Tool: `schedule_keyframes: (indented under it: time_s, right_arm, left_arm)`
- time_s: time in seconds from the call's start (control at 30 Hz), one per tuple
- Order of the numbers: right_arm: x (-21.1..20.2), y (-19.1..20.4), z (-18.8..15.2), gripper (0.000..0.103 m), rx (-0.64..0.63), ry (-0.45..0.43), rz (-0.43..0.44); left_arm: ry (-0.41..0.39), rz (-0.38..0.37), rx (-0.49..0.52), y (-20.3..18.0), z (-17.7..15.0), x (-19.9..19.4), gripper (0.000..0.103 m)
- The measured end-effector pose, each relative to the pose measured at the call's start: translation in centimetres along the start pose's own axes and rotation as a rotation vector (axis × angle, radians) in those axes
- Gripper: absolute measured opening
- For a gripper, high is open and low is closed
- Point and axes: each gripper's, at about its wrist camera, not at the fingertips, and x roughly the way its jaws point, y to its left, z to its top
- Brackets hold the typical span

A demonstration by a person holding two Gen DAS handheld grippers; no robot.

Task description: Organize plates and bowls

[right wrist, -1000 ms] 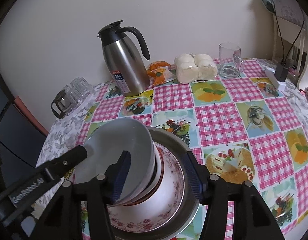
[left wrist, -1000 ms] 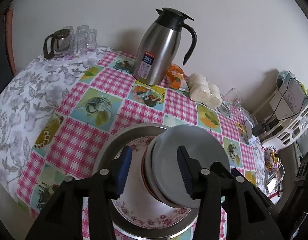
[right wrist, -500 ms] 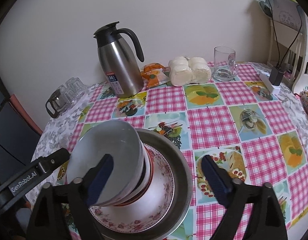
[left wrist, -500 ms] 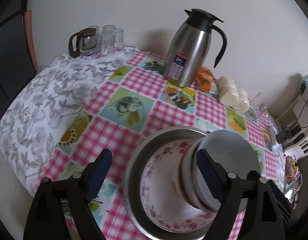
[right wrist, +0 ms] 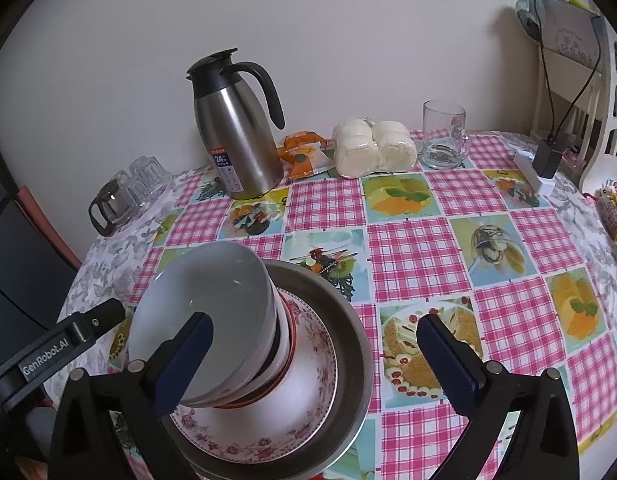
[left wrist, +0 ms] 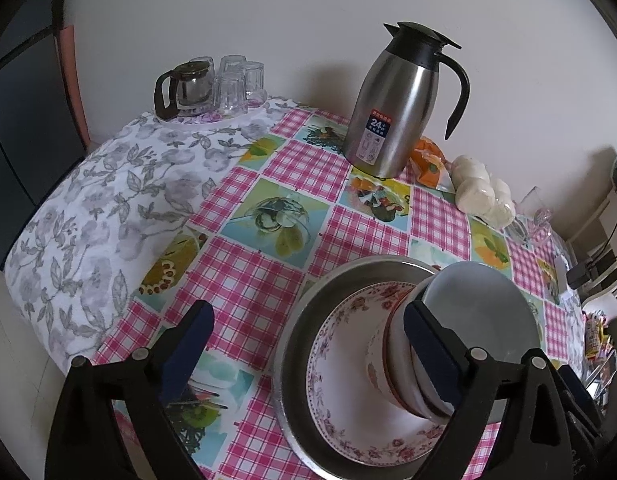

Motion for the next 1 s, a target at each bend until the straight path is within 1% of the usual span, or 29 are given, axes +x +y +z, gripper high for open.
schedule_keyframes:
  time_s: [0.23,0.33,0.5,0.57,0.7,0.83,1.0]
  right_arm:
    - [-1.0,0.0,-0.5,0.103,-0.021,-0.011,-0.006]
    - [-1.5,-0.1,-0.7,0.103,-0.023,-0.017,-0.011]
    - [-2.4,-0.6,-1.4,0.103,-0.026,-0.023,-0.024]
    - [-2.8,-0.7,-1.7,0.103,-0.030,-0.025,-0.028]
    - [-3.5,-0.9,-2.3,0.103,-0.035,-0.031,-0.032]
    - [-3.6,-1.2,-3.2,0.103,-0.037,-0.022,-0.037]
    - [-3.2,-1.7,-4.9,0.103,-0.044,0.012,-0.057]
  left_arm:
    - [-0.027,-0.001,0.042,-0.4,-0.6,-0.9,0.096]
    - [-0.053,0.031,0.055,-0.4,-0.9,-1.5,0.096]
    - [-0.082,0.041,0.095,-0.9,-1.6,-2.4,0.096]
    - [-0.087,0.057,0.118,-1.1,-2.0,-2.6,0.096]
    - [-0.080,0.082,0.148,-1.3,-2.9,-2.8,0.096]
    - [-0.070,0.082,0.133,-0.7,-3.7,-3.4,0.096]
    - [-0.053,0.125,0.131,0.3,-4.8,-3.8,0.096]
